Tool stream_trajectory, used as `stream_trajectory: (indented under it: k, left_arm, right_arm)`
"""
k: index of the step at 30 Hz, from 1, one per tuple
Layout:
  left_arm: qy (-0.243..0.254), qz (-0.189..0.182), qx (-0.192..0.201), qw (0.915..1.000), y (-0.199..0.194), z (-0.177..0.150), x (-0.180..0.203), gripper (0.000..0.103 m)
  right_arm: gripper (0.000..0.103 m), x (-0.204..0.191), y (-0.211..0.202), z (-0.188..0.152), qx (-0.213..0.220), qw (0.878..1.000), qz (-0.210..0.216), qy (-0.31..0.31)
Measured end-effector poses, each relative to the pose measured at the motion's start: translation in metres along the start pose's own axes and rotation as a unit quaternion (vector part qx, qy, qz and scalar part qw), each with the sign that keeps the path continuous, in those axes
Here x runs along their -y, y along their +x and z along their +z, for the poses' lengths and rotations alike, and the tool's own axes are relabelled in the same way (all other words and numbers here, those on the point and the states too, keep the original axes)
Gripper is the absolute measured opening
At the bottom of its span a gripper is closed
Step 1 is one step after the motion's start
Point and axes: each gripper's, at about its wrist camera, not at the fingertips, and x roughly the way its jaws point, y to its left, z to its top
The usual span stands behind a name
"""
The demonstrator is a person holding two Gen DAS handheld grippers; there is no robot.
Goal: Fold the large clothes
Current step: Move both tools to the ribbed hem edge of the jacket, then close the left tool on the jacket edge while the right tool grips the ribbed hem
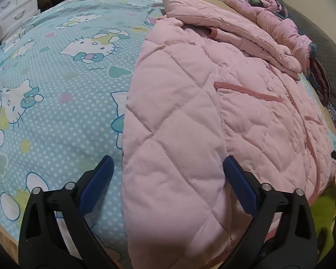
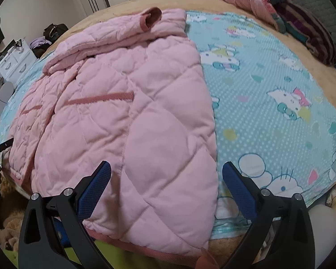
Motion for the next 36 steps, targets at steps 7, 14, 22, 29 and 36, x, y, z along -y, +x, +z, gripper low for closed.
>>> stream_trajectory:
  k: [7,14,22,29,36]
  left_arm:
    - [-0.013,-0.032,-0.002,0.9994,-0.003,-0.006,-0.006,0.08]
    - [-0.012,-0.034,-0.002,0.9993,-0.002,-0.01,-0.007,0.081]
    - [-0.006,-0.061,0.014,0.998,-0.012,-0.012,0.001,0.033]
    - [-0.004,-0.093,0.045,0.9946,-0.04,-0.005,0.008,0.012]
    - [0.003,-0.129,0.095,0.9872,-0.082,0.02,0.018,0.01]
  right_arm:
    - [0.099,0.021,0.014,-0.013,-0.027,0.994,0.085,0.056]
    - [0.067,0.012,0.0,-0.024,-0.015,0.995,0.095,0.036]
    - [0.037,0.003,-0.016,-0.023,0.016,0.993,0.112,0.02]
    - [0.026,0.009,-0.044,-0.015,0.068,0.985,0.155,0.043]
    - [0.025,0.008,-0.081,0.015,0.128,0.972,0.193,0.041]
